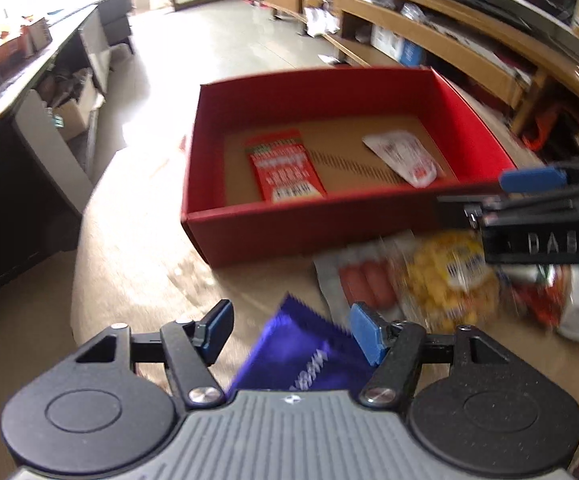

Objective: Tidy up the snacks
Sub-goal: 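Grasp the blue wafer biscuit packet with the left tool, then lift the blue packet with the left tool while the right tool grasps the silver-green pouch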

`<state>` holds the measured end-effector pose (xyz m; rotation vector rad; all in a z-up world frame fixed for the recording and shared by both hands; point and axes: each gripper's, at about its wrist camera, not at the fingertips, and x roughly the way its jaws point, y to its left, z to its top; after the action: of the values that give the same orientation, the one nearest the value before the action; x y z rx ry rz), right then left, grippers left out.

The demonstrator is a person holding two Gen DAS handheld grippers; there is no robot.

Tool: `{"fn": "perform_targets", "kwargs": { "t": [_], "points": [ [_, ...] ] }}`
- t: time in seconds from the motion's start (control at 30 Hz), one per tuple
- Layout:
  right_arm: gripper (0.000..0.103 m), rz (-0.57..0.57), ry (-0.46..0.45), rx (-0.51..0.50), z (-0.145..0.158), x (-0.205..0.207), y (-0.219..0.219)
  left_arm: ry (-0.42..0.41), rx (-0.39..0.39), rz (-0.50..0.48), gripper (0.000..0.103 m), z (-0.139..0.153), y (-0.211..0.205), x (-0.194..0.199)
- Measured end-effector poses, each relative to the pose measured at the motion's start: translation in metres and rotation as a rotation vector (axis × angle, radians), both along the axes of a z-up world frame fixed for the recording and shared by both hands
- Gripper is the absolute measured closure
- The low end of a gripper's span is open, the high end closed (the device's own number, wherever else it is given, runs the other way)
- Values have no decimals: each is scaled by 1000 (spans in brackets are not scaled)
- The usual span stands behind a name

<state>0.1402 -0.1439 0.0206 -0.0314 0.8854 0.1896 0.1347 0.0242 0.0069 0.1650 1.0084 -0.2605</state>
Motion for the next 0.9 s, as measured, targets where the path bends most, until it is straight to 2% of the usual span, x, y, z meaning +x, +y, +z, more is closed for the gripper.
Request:
{"fn": "perform_targets", "kwargs": {
  "t": [0.13,0.4,0.57,0.8,0.9],
  "points": [
    [21,0,18,27,-1,-11,-2,-5,46,-59,34,-4,-2,-8],
    [20,3,57,53,-6,-23,-7,23,55,-99,27,-13,-3,-9],
    [20,-8,68,46,-8,-23,-12,29,60,-121,28,-11,-5,-19],
    [20,-14,59,56,-4,-28,-13,69,41,-131,39,-11,-8,-57],
    [20,-15,66,68,-3,-36,-15,101,40,-130,39,-14,-7,-73]
  ]
}}
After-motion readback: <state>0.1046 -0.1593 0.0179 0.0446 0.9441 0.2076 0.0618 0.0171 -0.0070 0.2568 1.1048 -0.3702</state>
